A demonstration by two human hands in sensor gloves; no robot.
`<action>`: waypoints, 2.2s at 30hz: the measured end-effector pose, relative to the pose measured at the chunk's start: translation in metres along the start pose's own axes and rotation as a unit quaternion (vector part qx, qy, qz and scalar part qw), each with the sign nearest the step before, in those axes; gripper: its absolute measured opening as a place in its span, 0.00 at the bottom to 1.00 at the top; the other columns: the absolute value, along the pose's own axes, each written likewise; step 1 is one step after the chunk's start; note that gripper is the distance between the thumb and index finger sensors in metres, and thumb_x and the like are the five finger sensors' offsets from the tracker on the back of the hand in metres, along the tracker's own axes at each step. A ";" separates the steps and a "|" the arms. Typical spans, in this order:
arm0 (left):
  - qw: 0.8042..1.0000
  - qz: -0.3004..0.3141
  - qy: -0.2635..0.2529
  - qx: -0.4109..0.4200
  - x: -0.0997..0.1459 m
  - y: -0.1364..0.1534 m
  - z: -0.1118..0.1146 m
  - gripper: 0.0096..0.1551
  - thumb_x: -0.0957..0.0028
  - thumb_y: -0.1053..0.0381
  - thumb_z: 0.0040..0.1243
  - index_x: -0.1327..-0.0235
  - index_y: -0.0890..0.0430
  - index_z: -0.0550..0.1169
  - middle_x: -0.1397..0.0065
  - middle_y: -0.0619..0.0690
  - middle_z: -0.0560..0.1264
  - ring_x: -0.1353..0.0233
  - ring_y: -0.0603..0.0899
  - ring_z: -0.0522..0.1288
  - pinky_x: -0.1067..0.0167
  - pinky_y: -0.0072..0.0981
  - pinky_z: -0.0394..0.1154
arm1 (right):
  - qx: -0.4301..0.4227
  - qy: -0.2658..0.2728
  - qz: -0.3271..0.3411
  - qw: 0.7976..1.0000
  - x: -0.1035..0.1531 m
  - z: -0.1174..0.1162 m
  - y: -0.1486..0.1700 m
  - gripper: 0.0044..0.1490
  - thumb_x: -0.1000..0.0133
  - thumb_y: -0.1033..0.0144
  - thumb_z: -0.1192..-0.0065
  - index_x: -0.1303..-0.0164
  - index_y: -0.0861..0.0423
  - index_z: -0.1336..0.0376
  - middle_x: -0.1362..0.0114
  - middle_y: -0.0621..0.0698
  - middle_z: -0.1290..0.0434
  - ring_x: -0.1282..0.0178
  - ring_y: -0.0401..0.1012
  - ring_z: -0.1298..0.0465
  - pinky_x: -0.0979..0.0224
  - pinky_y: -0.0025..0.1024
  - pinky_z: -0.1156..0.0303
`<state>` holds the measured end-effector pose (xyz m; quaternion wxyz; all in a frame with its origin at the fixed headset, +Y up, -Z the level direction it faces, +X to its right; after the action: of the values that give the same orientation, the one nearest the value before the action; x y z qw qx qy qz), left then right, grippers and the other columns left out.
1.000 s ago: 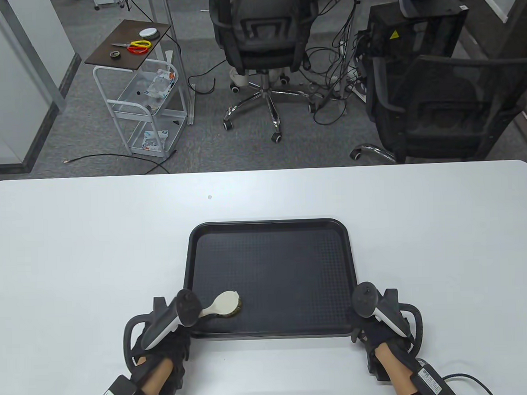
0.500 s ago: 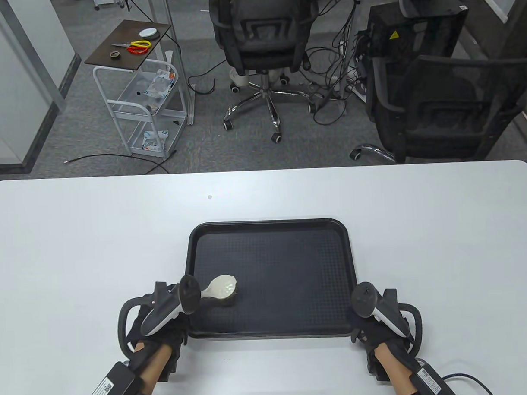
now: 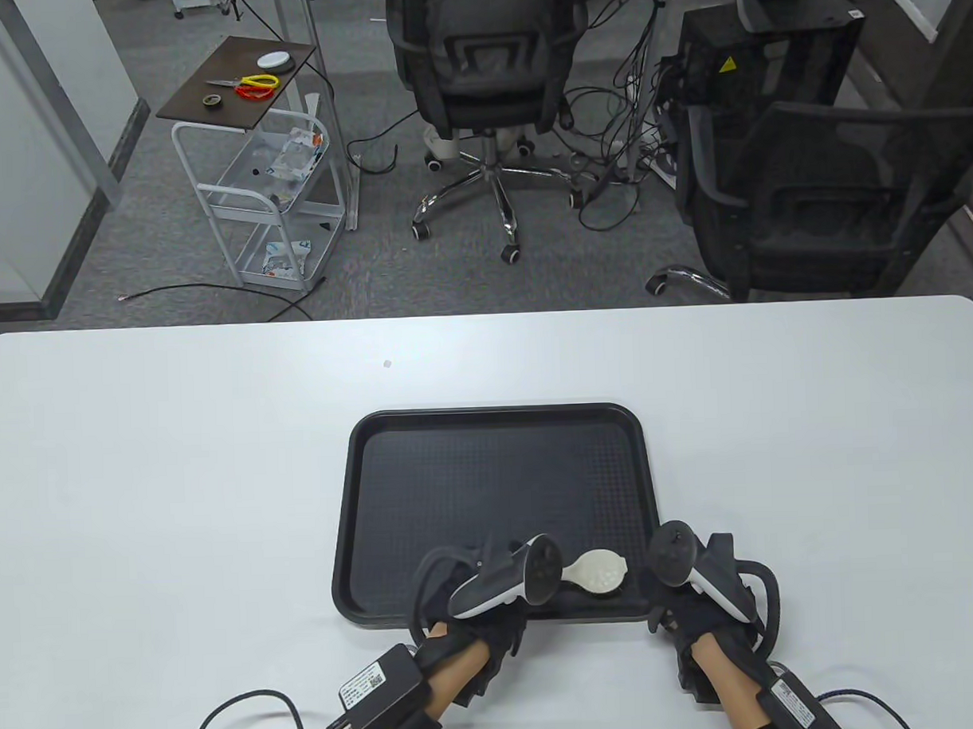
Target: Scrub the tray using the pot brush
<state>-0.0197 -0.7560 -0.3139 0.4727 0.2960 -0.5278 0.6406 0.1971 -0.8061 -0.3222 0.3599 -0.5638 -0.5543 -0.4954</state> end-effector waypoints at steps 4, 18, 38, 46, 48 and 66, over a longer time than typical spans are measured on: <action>1.000 -0.003 -0.008 -0.002 0.000 -0.008 0.000 0.32 0.50 0.49 0.58 0.28 0.34 0.70 0.31 0.47 0.74 0.39 0.55 0.79 0.33 0.51 0.70 | -0.003 0.000 0.000 1.000 0.000 0.000 0.000 0.45 0.43 0.51 0.43 0.21 0.59 0.51 0.36 0.54 0.32 0.47 0.43 0.26 0.32 0.51 0.31; 0.996 -0.074 0.021 0.037 0.046 0.091 0.015 0.32 0.51 0.52 0.59 0.30 0.34 0.72 0.31 0.49 0.74 0.39 0.57 0.79 0.32 0.54 0.68 | -0.001 -0.002 0.000 1.000 0.000 0.000 0.000 0.46 0.43 0.50 0.43 0.20 0.59 0.51 0.36 0.54 0.32 0.47 0.43 0.26 0.32 0.51 0.31; 0.975 -0.217 0.015 0.038 0.109 0.232 0.014 0.32 0.51 0.53 0.60 0.30 0.35 0.74 0.30 0.50 0.73 0.38 0.59 0.76 0.30 0.56 0.64 | 0.000 0.000 -0.002 1.000 0.000 0.000 0.000 0.46 0.43 0.50 0.42 0.21 0.59 0.51 0.36 0.54 0.32 0.47 0.43 0.26 0.32 0.51 0.31; 0.985 -0.163 -0.047 0.030 0.066 0.195 -0.022 0.32 0.51 0.51 0.59 0.29 0.35 0.72 0.31 0.48 0.75 0.37 0.57 0.78 0.32 0.55 0.68 | 0.000 0.000 -0.002 1.000 0.000 0.000 -0.001 0.46 0.43 0.50 0.42 0.21 0.59 0.51 0.36 0.54 0.32 0.47 0.43 0.26 0.32 0.51 0.31; 0.986 -0.148 -0.064 0.028 0.048 0.178 -0.034 0.33 0.51 0.50 0.58 0.29 0.35 0.72 0.32 0.48 0.75 0.37 0.57 0.79 0.32 0.55 0.69 | -0.001 0.000 -0.002 1.000 0.000 0.000 0.000 0.46 0.43 0.50 0.42 0.21 0.59 0.51 0.36 0.54 0.32 0.47 0.43 0.26 0.32 0.51 0.31; 0.990 -0.115 -0.052 0.062 -0.109 0.050 -0.052 0.33 0.51 0.50 0.59 0.28 0.35 0.70 0.30 0.47 0.74 0.41 0.55 0.80 0.34 0.53 0.70 | -0.003 -0.001 0.002 1.000 0.000 0.000 0.000 0.46 0.43 0.50 0.42 0.20 0.59 0.51 0.36 0.54 0.32 0.47 0.43 0.26 0.32 0.51 0.31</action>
<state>-0.0177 -0.7378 -0.4437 0.4960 0.4166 -0.4731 0.5971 0.1974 -0.8060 -0.3221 0.3583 -0.5668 -0.5520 -0.4956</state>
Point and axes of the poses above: the tracker on the back of each hand, its own y axis roughly to the little-finger side, its own x axis roughly from the fingertips to the wrist, z = x × y, the point moved 3 cm from there along -x, roughly from the wrist to the fingertips
